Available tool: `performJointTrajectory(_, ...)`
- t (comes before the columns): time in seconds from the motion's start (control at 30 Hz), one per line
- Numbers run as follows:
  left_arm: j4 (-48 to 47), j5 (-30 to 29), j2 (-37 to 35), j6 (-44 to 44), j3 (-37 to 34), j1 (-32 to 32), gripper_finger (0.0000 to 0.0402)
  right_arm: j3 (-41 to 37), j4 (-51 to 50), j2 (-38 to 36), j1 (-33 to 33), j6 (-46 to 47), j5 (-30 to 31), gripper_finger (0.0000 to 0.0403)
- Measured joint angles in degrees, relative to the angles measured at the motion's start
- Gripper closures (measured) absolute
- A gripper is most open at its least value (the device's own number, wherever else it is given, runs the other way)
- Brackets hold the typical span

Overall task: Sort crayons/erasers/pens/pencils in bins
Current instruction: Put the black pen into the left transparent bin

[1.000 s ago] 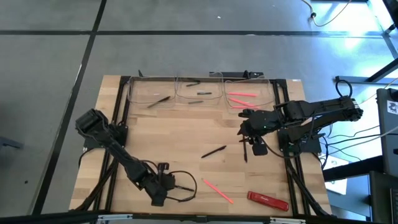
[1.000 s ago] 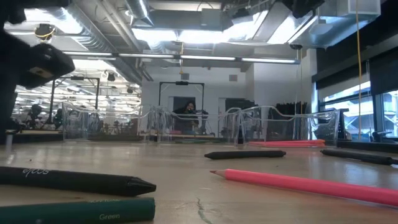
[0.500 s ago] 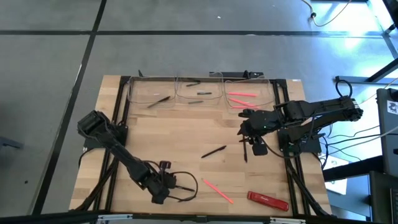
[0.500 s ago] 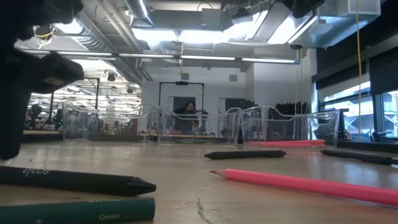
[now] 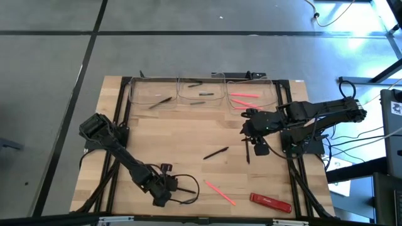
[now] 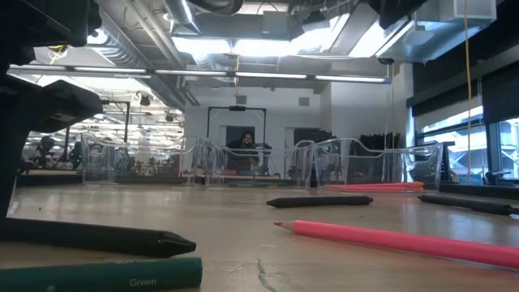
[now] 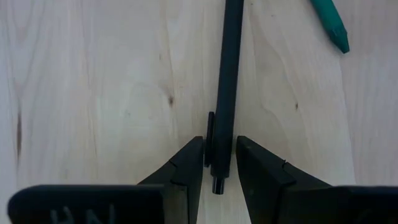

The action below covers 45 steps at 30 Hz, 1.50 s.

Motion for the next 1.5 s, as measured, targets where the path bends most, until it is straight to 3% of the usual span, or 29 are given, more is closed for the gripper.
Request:
performJointTrajectory(0.33,-0.56,-0.14,1.24,-3.05,0.17,0.04,0.0314,0.0,0.02,0.0,0.01,0.24,0.0,0.026)
performJointTrajectory(0.67,-1.46,1.6,1.3,-10.96,0.12,1.16,0.0386,-0.02,0.02,0.0,0.01,0.26,0.02,0.026)
performJointTrajectory(0.87,-0.92,1.77,0.21,-15.35,-0.04,1.29,0.0388,-0.02,0.02,0.0,0.01,0.24,0.03,0.026)
performJointTrajectory(1.3,-2.94,0.05,-9.79,-15.23,-0.32,5.39,0.0386,-0.04,0.1,0.0,0.01,0.17,0.14,0.026)
performJointTrajectory(1.5,-9.64,-3.01,-18.08,-15.26,-0.25,9.93,0.0385,-0.04,0.39,0.0,0.01,0.2,0.21,0.026)
